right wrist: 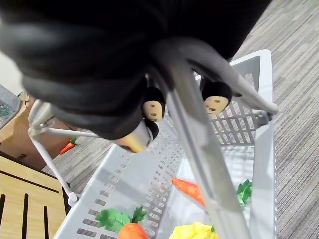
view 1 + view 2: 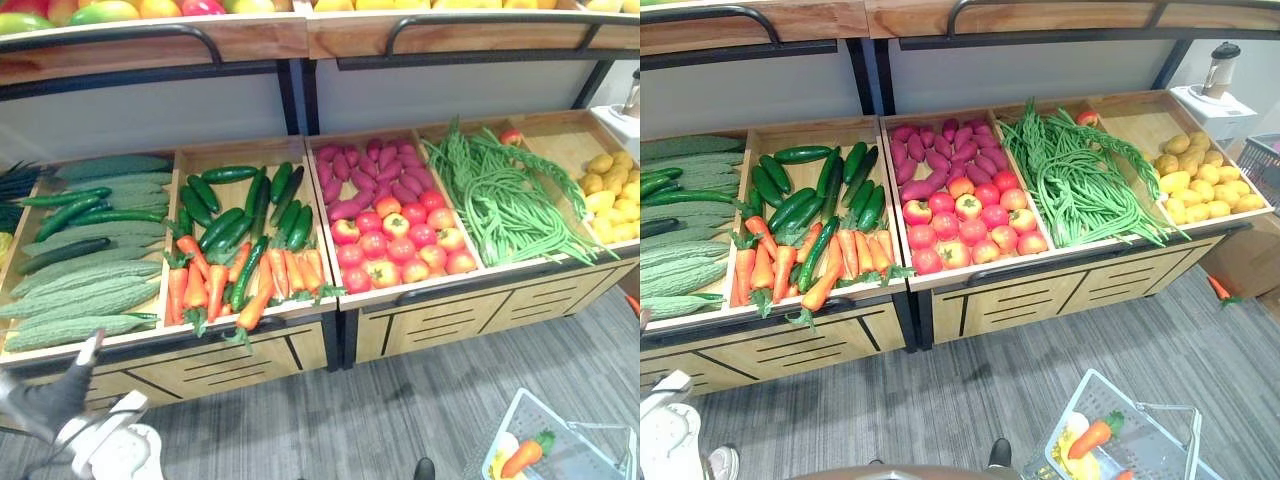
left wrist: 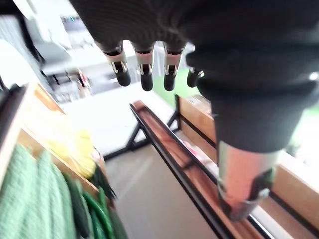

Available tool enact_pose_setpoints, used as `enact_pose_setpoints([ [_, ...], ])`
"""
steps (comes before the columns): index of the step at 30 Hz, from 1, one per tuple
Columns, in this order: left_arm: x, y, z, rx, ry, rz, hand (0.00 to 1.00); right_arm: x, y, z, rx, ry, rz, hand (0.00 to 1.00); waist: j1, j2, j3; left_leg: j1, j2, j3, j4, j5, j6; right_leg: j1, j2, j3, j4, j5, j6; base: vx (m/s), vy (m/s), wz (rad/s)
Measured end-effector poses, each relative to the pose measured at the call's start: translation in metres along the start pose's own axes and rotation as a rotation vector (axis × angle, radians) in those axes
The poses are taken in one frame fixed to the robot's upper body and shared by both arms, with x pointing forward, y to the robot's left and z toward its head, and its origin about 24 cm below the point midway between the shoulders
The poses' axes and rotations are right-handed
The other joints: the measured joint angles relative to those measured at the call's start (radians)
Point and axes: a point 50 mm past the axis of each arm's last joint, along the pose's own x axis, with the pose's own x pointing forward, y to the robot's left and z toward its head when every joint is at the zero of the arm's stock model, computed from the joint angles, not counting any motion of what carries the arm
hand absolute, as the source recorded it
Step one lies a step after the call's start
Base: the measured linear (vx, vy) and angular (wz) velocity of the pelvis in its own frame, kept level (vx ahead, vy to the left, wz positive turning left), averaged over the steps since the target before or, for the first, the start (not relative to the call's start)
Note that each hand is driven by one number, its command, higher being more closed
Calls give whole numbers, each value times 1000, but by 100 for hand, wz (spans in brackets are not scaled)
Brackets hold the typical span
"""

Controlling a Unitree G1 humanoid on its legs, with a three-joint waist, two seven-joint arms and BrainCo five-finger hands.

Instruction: Pick vegetable in the basket

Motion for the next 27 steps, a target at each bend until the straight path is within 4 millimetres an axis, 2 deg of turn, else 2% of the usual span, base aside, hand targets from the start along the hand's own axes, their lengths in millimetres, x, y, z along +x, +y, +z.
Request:
enact_pose_setpoints([
  [3, -1, 16, -34, 105, 140, 75, 0, -3, 4, -6, 17, 20, 6, 100, 3, -8, -10, 7, -1, -3, -23, 12, -2, 1, 1, -5, -3, 0, 0, 1, -4, 5],
  [4, -3, 22, -49, 147, 195, 91, 0, -3, 6, -7, 21, 24, 10, 100, 1, 1, -16, 17, -3, -2, -30, 13, -3, 8, 1, -6, -7, -2, -3, -2, 3, 4],
  [5, -5, 25, -57, 160, 232, 97, 0, -4, 7, -8, 26, 26, 10, 100, -1, -5, -15, 17, -4, -4, -30, 11, -1, 13, 1, -10, -14, -8, -13, 0, 0, 0],
  [6, -11, 32, -76, 204, 316, 108, 0, -5, 8, -9, 27, 32, 12, 100, -3, -9, -22, 17, -4, -3, -33, 11, -1, 15, 1, -12, -20, -8, -13, 0, 0, 0],
  [7, -20, 37, -94, 261, 396, 99, 0, -5, 8, -10, 27, 36, 13, 100, -5, -5, -31, 19, -6, -3, -40, 11, -1, 17, 1, -14, -25, -8, -13, 0, 0, 0],
  [8, -25, 40, -103, 291, 439, 91, 0, -5, 8, -11, 27, 37, 11, 100, -6, -8, -33, 19, -7, -3, -42, 11, -1, 17, 0, -16, -30, -8, -13, 0, 0, 0],
  [9, -39, 45, -123, 354, 533, 62, 0, -5, 9, -10, 29, 34, 11, 100, -9, 1, -37, 24, -7, -3, -44, 10, -1, 23, 0, -17, -31, -8, -14, 0, 0, 0],
  [10, -45, 47, -131, 381, 576, 42, 0, -5, 9, -10, 30, 33, 11, 100, -13, 3, -37, 29, -7, -4, -46, 10, -1, 28, 0, -19, -31, -9, -14, 32, 4, 2],
  [12, -75, 59, -160, 452, 768, -41, 0, -5, 11, -9, 33, 30, 13, 100, -26, 6, -39, 39, -9, -8, -60, 10, -2, 31, 1, -26, -32, -13, -19, 36, 9, 4],
  [14, -96, 66, -175, 495, 889, -115, 0, -5, 12, -7, 38, 26, 16, 100, -31, 10, -39, 39, -9, -8, -61, 10, -2, 29, 1, -26, -32, -14, -19, 48, 9, 0],
  [16, -121, 73, -187, 530, 1028, -200, 0, -5, 14, -5, 41, 27, 20, 100, -32, 13, -38, 49, -10, -3, -62, 7, -6, 32, 2, -22, -32, -18, -16, 57, 10, -7],
  [20, -140, 72, -192, 546, 1121, -339, 0, -5, 20, -1, 43, 24, 35, 100, -33, 17, -37, 53, -10, 6, -60, 4, -11, 30, 3, -8, -32, -18, -16, 36, 8, -9],
  [23, -147, 61, -192, 580, 1100, -493, 0, -5, 23, 2, 36, 18, 44, 100, -33, 22, -36, 59, -10, 11, -59, 2, -9, 31, 4, -1, -32, -16, -12, 29, 4, -7],
  [26, -162, 34, -186, 615, 1006, -801, 0, -6, 30, 5, -1, 0, 70, 100, -34, 29, -32, 69, -11, 23, -58, -5, -8, 33, 4, 10, -32, -16, -12, 11, 2, -11],
  [27, -164, 31, -185, 622, 983, -842, 0, -6, 31, 6, -7, -4, 74, 100, -34, 29, -32, 69, -11, 27, -57, -6, -8, 33, 4, 14, -32, -16, -13, 1, -3, -12],
])
